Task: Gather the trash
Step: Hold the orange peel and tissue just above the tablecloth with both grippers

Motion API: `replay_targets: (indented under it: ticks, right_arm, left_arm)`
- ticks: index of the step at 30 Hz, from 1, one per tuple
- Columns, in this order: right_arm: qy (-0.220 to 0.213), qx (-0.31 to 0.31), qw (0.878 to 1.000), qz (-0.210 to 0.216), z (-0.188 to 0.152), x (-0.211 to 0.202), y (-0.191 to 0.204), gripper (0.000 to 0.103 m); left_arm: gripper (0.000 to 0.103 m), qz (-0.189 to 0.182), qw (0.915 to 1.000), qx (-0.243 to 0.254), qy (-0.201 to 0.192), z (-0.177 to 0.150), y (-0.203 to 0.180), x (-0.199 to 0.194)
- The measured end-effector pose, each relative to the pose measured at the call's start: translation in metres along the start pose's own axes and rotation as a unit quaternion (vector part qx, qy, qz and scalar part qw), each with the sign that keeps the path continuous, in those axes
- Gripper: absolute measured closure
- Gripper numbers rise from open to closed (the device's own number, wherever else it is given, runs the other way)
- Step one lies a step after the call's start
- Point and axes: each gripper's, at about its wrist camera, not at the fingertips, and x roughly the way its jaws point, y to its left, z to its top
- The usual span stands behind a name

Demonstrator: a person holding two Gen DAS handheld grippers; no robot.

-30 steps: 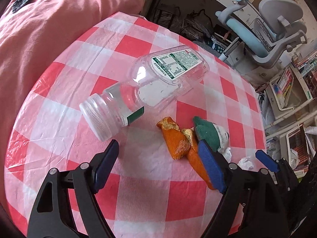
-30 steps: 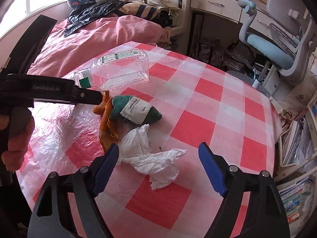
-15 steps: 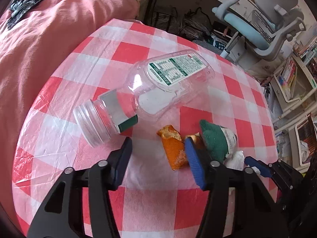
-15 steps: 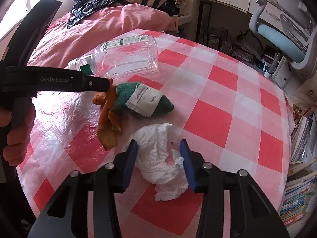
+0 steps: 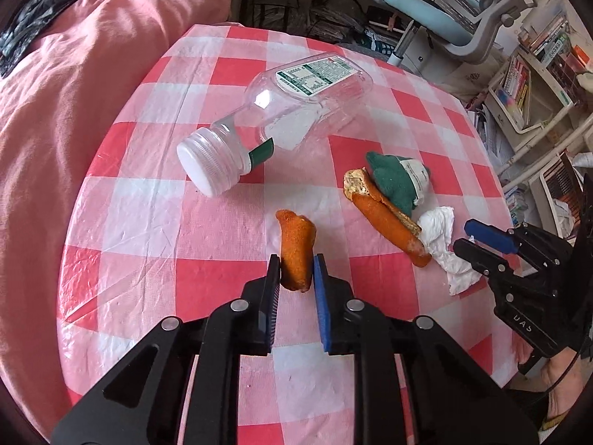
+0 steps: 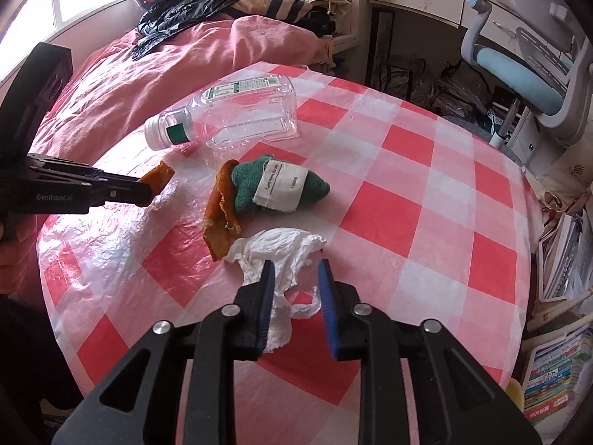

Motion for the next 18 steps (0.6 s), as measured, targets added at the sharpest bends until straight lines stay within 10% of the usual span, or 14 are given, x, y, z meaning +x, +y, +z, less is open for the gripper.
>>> replay_targets:
  ticks: [8,13,18]
  right_arm:
    - [0.017,-0.025,0.999,0.011,0.001,0.012,0.014,0.056]
    - [0.029,-0.023,0.999,0.012,0.002,0.015,0.013,0.085]
    - [0.011,-0.018,1.0,0.008,0.001,0.0,0.011,0.09]
  left_arm:
    - [0.083,0.028,0.9993,0.024,0.0,0.0,-0.01,0.012]
    - [0.086,0.027,0.9978,0.058,-0.019,-0.003,-0.027,-0.004]
    - [0.086,0.053,0.9932,0.09,-0.051,-0.015,-0.047,-0.027]
